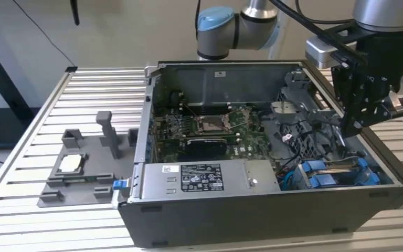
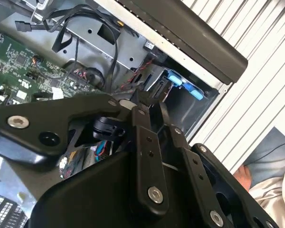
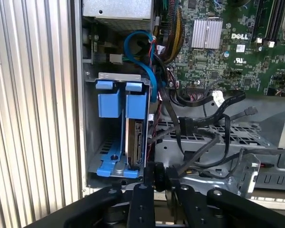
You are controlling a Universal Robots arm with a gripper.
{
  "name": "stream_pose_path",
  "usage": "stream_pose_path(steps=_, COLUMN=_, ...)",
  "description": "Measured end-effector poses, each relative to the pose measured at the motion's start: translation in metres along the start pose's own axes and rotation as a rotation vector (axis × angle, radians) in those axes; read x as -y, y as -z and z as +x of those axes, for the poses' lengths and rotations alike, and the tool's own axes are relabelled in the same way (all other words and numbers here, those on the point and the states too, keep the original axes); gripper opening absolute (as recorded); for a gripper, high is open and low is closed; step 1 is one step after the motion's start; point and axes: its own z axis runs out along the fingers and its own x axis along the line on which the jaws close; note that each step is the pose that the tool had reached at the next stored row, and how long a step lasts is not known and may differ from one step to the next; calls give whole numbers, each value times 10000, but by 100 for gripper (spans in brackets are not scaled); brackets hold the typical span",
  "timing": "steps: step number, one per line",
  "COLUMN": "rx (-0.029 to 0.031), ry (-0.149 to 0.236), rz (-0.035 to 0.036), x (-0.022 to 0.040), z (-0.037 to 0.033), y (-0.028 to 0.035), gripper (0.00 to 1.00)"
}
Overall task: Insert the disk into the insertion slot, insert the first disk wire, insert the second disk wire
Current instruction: 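Insert the first disk wire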
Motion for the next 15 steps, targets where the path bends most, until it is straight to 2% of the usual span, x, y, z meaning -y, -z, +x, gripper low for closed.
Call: stream_pose_path(steps=15, rx=-16, ry=5, rz=-2, x=0, z=0, y=0, gripper=20)
